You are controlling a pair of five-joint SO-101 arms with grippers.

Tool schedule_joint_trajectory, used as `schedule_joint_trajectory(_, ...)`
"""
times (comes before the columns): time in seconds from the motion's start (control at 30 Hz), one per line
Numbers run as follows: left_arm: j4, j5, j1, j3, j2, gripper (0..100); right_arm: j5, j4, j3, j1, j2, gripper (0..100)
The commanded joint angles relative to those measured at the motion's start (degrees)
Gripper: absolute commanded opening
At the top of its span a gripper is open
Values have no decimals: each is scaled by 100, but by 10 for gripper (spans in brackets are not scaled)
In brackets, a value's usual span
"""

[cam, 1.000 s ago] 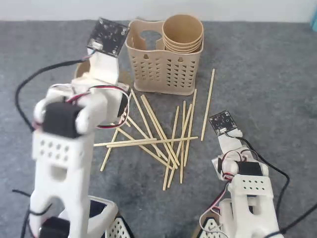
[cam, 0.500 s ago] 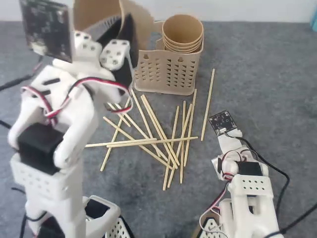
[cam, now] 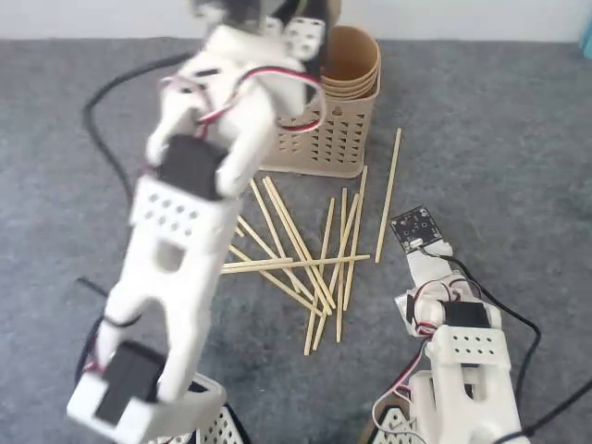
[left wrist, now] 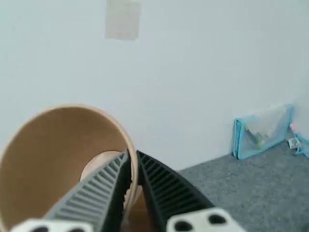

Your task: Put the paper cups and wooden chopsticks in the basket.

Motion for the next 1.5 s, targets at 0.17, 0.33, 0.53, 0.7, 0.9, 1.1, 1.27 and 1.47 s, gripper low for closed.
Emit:
schedule_joint_trajectory(0.17,-308,-387,325,-57,976,12,62,-119,-62,-22,-163,7)
schedule_joint_trajectory(0.33,-281,-387,299,-31,1064,12,62,-119,-62,-22,-163,7)
schedule_joint_trajectory(0.53,-281,-387,343,-57,1064,13,62,-119,-62,-31,-163,7)
schedule_joint_trajectory(0.7,-273,-334,299,-57,1064,105,62,-110,-62,-31,-163,7)
schedule_joint_trajectory(0.9,193,-334,202,-479,1055,133,62,-110,-62,-31,-163,7)
schedule_joint_trajectory(1.1,1960,-334,202,-2316,1055,133,62,-110,-62,-22,-163,7)
schedule_joint_trajectory(1.27,4316,-378,202,-3758,1055,117,62,-110,-62,-22,-163,7)
schedule_joint_trajectory(1.47,5495,-369,-352,-4743,1011,9,62,-92,-62,-22,-163,7)
